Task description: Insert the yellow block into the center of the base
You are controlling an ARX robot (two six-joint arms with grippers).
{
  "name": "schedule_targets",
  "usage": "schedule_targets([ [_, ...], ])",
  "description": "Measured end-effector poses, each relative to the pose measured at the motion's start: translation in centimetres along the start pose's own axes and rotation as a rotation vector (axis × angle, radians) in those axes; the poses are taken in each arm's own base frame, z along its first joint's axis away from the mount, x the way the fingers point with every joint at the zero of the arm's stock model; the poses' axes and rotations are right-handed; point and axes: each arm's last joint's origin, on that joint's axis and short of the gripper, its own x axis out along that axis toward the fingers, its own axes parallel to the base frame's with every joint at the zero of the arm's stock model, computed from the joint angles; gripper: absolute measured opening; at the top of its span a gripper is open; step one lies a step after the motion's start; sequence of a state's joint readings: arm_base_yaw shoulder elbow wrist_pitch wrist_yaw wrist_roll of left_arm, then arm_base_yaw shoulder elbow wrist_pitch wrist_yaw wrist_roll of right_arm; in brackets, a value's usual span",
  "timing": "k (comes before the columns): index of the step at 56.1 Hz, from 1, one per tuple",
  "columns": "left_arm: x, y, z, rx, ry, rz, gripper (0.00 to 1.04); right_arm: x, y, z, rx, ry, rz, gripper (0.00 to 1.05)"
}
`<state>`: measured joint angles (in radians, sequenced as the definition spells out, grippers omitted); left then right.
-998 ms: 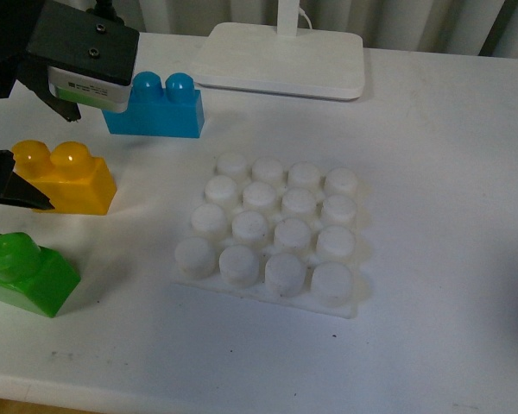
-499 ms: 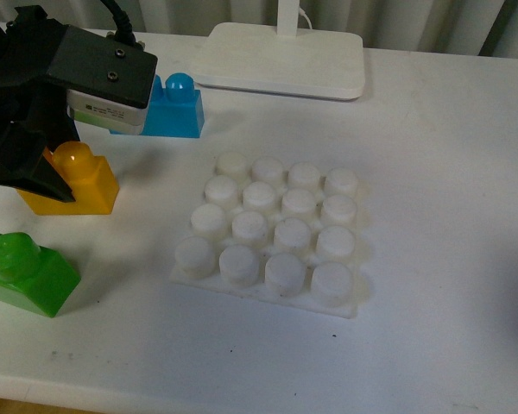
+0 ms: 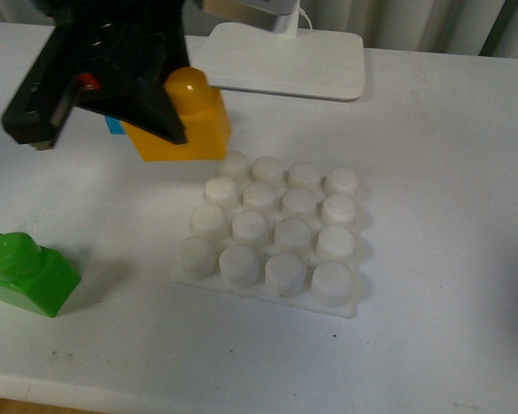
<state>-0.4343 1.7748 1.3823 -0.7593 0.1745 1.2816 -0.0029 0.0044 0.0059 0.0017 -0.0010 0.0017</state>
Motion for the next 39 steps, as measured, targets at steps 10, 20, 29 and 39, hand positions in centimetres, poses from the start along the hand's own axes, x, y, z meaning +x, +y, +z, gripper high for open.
schedule_targets([
  [10, 1.4, -0.1, 2.9, 0.045, -0.016, -0.039, 0.31, 0.0, 0.0, 0.0, 0.0, 0.0, 0.0, 0.96],
  [20, 2.5, -0.4, 4.3, 0.068, -0.009, -0.071, 0.31, 0.0, 0.0, 0.0, 0.0, 0.0, 0.0, 0.96],
  [29, 3.2, -0.4, 4.7, 0.076, 0.001, -0.083, 0.31, 0.0, 0.0, 0.0, 0.0, 0.0, 0.0, 0.96],
  [39, 3.7, -0.3, 4.6, 0.08, 0.021, -0.087, 0.31, 0.0, 0.0, 0.0, 0.0, 0.0, 0.0, 0.96],
])
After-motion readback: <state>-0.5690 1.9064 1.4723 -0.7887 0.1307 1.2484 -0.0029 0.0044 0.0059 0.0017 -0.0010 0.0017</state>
